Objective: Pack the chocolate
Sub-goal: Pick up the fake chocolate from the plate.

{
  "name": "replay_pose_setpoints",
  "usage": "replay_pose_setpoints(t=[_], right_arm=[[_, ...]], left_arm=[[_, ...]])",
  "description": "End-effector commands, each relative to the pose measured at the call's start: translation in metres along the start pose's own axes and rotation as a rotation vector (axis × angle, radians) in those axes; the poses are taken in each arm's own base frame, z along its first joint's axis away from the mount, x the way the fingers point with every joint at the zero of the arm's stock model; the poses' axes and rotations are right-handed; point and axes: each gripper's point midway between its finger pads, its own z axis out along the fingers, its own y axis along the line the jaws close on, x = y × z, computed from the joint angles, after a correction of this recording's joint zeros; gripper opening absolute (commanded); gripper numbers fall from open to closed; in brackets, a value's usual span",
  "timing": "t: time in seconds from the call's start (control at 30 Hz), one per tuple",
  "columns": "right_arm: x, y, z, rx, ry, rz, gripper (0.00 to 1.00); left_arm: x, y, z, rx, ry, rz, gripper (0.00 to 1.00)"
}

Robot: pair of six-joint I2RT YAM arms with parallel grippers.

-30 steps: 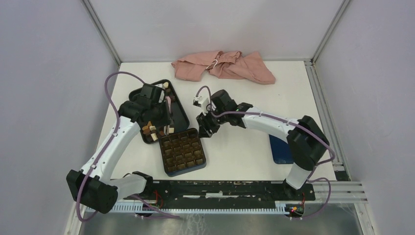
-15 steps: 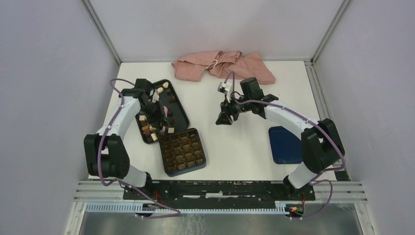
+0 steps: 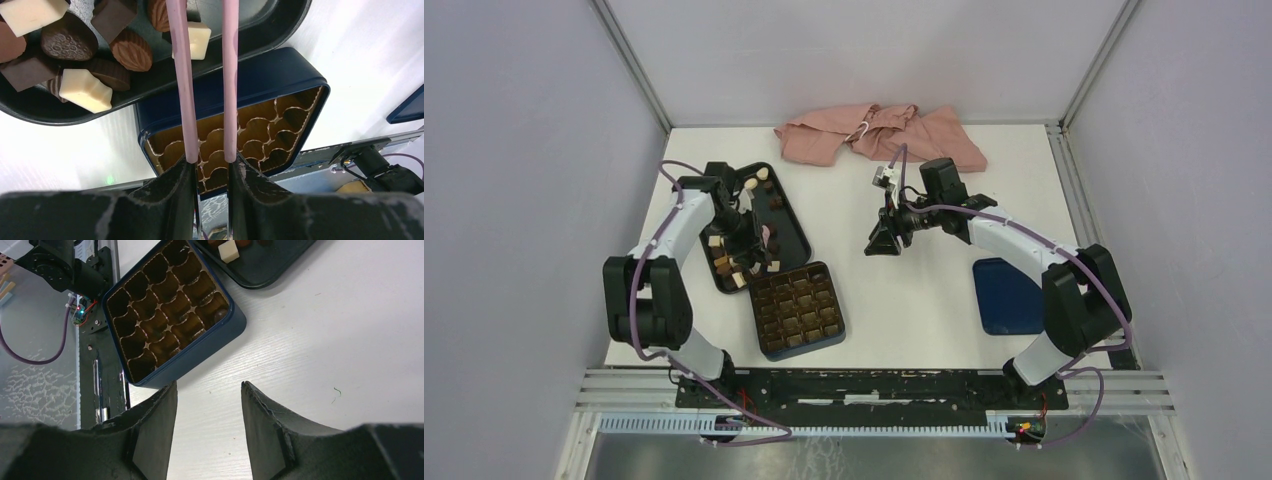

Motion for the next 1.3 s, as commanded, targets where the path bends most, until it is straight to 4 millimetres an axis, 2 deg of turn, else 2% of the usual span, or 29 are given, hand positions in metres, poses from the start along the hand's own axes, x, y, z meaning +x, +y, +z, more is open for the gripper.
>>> replay_pose_setpoints(t=[0.0, 0.23, 0.43, 0.57, 1.27], right_arm=[[-0.018, 0.010, -0.004, -0.037, -0.054, -0.051, 0.56], [-0.015, 0.008, -0.002, -0.042, -0.048, -0.040, 0.56], [-0.014, 0.007, -0.001, -0.042, -0.046, -0.037, 0.56], [-0.013, 0.006, 0.000, -0.048, -0.041, -0.028, 0.56], [-0.012, 0.006, 0.001, -0.055, -0.038, -0.018, 0.56]], left_arm=[[-0.013, -0.001, 0.000, 0.014, -0.007, 0.046, 0.34], [-0.035, 0.003, 0.016, -0.010, 0.033, 0.066, 0.36], [-0.050, 0.011, 0.018, -0.062, 0.039, 0.074, 0.39], [-0.051, 0.012, 0.020, -0.070, 0.060, 0.077, 0.42], [-0.054, 0.005, 0.032, -0.035, 0.113, 0.085, 0.42]])
